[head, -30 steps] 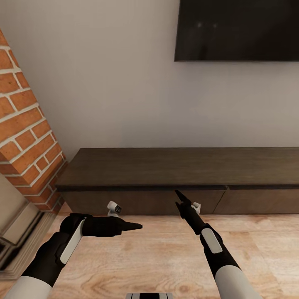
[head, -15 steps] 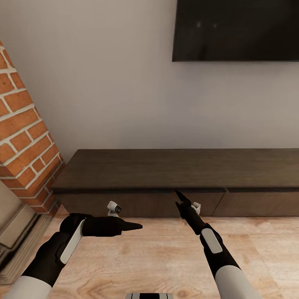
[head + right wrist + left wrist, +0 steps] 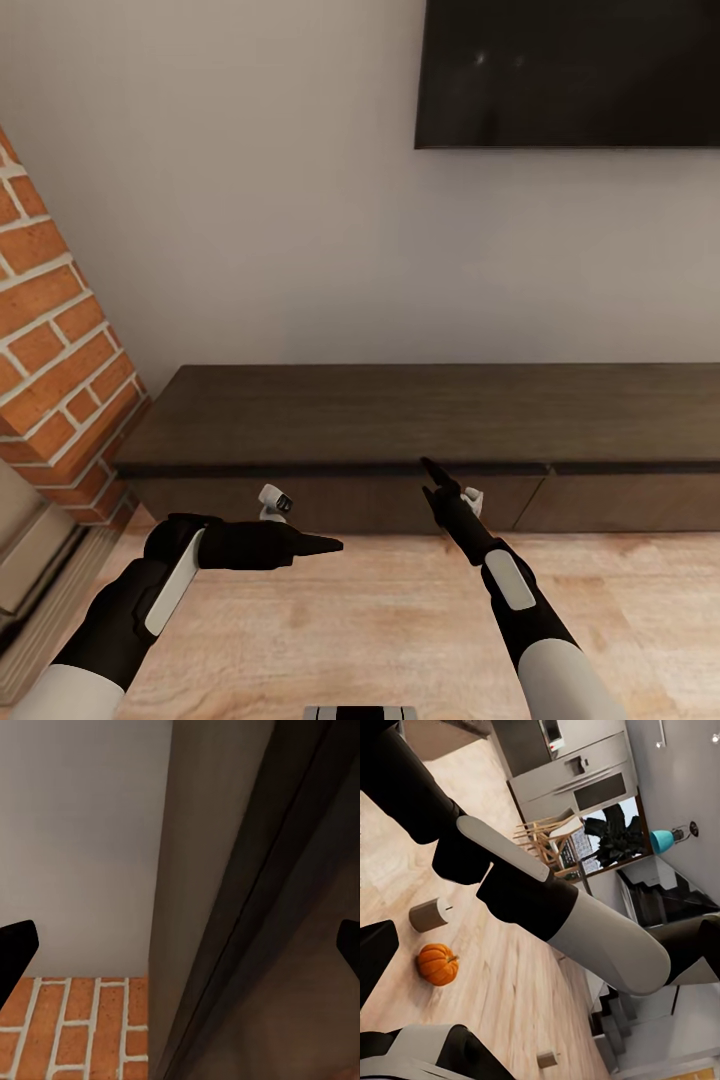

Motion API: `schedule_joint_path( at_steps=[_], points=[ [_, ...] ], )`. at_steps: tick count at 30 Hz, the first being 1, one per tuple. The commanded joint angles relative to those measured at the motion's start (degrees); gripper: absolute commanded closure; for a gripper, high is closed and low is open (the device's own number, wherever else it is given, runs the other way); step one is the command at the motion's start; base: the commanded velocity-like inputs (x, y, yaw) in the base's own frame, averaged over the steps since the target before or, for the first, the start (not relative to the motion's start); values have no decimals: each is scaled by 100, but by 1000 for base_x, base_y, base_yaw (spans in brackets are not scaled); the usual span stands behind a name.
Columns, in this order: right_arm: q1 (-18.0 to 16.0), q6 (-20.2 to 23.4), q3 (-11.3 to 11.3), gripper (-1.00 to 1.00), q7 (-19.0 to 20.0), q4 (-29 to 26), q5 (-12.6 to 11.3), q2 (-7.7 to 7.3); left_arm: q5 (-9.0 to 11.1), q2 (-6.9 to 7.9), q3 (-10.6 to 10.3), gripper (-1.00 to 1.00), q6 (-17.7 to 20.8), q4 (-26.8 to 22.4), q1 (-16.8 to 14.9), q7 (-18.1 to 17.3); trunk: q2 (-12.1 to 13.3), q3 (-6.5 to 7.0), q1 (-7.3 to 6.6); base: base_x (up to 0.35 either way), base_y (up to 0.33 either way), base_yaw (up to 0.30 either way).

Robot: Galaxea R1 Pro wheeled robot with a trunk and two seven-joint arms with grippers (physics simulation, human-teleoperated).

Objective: Place each of the two pumpkins and all three candles from the living room inside a cabinet in the living room (use any cabinet), then make sure every cabinet is closed, and position the cauldron so it is next to a table in the living room.

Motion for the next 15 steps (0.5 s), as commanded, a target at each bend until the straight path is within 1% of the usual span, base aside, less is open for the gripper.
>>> schedule_joint_path(
  at_steps=[1,6,15],
  points=[
    [-5,51,-26,-100,9,1,-36,6,18,4,-10,-100,49,0,-4,-5,-2,-5,0,112,-1,0],
    [-3,51,-26,-100,9,3,-36,6,17,4,-10,-100,49,0,-4,-5,-2,-5,0,57,0,0],
    [-4,51,-26,-100,9,9,-36,1,20,7,-10,-100,49,-4,-4,-17,-2,-5,0,9,0,0]
  ],
)
